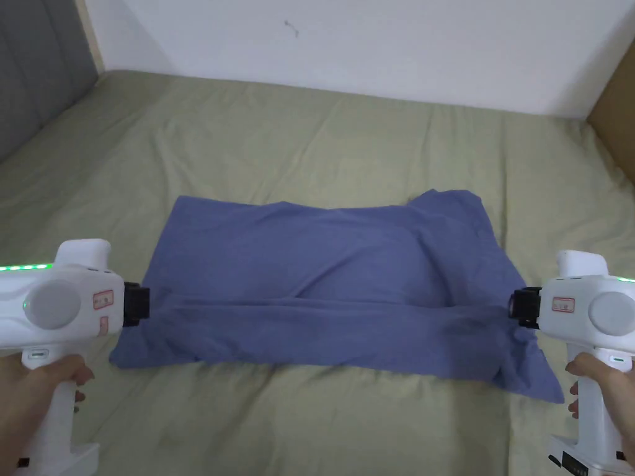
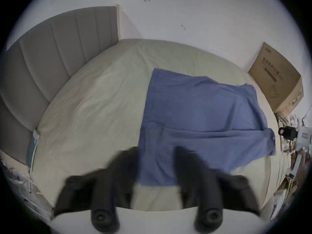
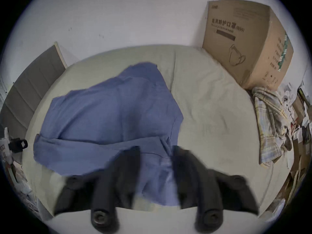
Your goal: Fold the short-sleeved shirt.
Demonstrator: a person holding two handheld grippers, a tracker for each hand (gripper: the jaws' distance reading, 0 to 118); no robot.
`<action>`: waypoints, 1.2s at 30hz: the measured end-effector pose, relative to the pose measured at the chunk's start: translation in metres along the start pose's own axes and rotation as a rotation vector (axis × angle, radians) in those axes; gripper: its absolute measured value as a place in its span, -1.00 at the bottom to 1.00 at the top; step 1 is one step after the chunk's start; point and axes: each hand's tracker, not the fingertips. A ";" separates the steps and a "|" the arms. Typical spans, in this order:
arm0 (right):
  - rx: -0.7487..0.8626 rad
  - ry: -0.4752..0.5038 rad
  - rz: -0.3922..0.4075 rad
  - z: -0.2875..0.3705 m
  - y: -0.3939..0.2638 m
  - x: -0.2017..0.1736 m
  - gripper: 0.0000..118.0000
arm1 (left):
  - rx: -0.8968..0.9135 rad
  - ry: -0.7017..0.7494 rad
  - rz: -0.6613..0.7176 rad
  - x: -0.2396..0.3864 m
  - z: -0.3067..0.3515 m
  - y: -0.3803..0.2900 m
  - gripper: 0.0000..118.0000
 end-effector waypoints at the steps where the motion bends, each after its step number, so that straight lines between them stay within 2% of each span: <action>1: 0.026 0.001 -0.026 0.006 -0.003 -0.001 -0.97 | 0.005 0.004 -0.019 0.002 0.005 -0.006 -0.95; 2: 0.034 0.024 -0.068 0.011 -0.007 -0.002 -0.98 | -0.002 0.026 -0.053 0.005 0.010 -0.015 -0.98; 4: 0.022 0.123 -0.100 0.019 -0.018 -0.006 -0.98 | -0.020 0.013 -0.061 0.006 0.014 -0.030 -1.00; 7: 0.006 0.090 -0.046 0.025 -0.035 -0.020 -0.98 | -0.023 0.005 -0.045 0.005 0.018 -0.052 -1.00; 10: -0.038 0.119 -0.045 0.014 -0.047 -0.022 -0.98 | 0.000 -0.007 -0.025 -0.005 0.013 -0.057 -0.99; 11: -0.050 0.125 -0.051 0.011 -0.050 -0.023 -0.98 | -0.018 -0.037 -0.011 -0.008 0.011 -0.055 -0.86; 12: -0.060 0.129 -0.057 0.008 -0.053 -0.024 -0.98 | -0.024 -0.029 0.003 -0.011 0.006 -0.052 -0.57; 13: -0.064 0.129 -0.062 0.007 -0.056 -0.024 -0.98 | -0.022 -0.025 0.007 -0.012 0.002 -0.051 -0.13; 14: -0.072 0.133 -0.072 0.007 -0.058 -0.026 -0.98 | -0.023 -0.019 0.007 -0.014 -0.004 -0.048 0.46; 15: -0.081 0.150 -0.088 0.006 -0.060 -0.026 -0.98 | -0.033 0.001 0.010 -0.015 -0.011 -0.046 0.75; 16: -0.089 0.172 -0.105 0.004 -0.061 -0.025 -0.98 | -0.034 0.008 0.013 -0.015 -0.017 -0.044 0.84; 19: -0.101 0.173 -0.108 -0.001 -0.062 -0.024 -0.98 | -0.086 0.011 0.041 -0.022 -0.043 -0.041 0.76; 20: -0.100 0.160 -0.095 -0.003 -0.061 -0.024 -0.98 | -0.115 0.003 0.055 -0.023 -0.056 -0.044 0.64; 21: -0.102 0.156 -0.089 -0.004 -0.061 -0.024 -0.98 | -0.156 -0.008 0.072 -0.025 -0.069 -0.048 0.36; 22: -0.104 0.156 -0.086 -0.003 -0.062 -0.025 -0.98 | -0.192 0.010 0.085 -0.025 -0.078 -0.052 0.23; 24: -0.110 0.156 -0.089 -0.005 -0.063 -0.022 -0.98 | -0.123 0.053 0.051 -0.016 -0.069 -0.055 0.15; 25: -0.111 0.156 -0.089 -0.007 -0.064 -0.020 -0.98 | -0.119 0.059 0.029 -0.012 -0.066 -0.054 0.01; 27: -0.105 0.143 -0.097 -0.005 -0.066 -0.019 -0.98 | -0.107 0.059 -0.031 -0.007 -0.065 -0.052 -0.45; 29: -0.097 0.135 -0.122 -0.005 -0.066 -0.012 -0.97 | -0.111 0.047 -0.006 -0.003 -0.064 -0.049 -0.77; 30: -0.084 0.133 -0.142 -0.004 -0.068 -0.007 -0.90 | -0.118 0.031 0.002 -0.002 -0.064 -0.047 -0.83; 31: -0.088 0.136 -0.151 -0.004 -0.067 -0.002 -0.71 | -0.119 0.031 -0.001 0.000 -0.062 -0.046 -0.85; 32: -0.092 0.138 -0.158 -0.004 -0.067 0.002 -0.35 | -0.120 0.031 -0.006 0.001 -0.061 -0.045 -0.86; 33: -0.093 0.141 -0.166 -0.004 -0.066 0.008 -0.08 | -0.126 0.031 -0.024 0.003 -0.059 -0.043 -0.86; 34: -0.091 0.131 -0.171 -0.002 -0.066 0.013 0.09 | -0.122 0.032 -0.033 0.003 -0.057 -0.042 -0.86; 36: -0.073 0.090 -0.174 -0.002 -0.066 0.023 0.11 | -0.117 0.023 -0.028 0.001 -0.051 -0.039 -0.86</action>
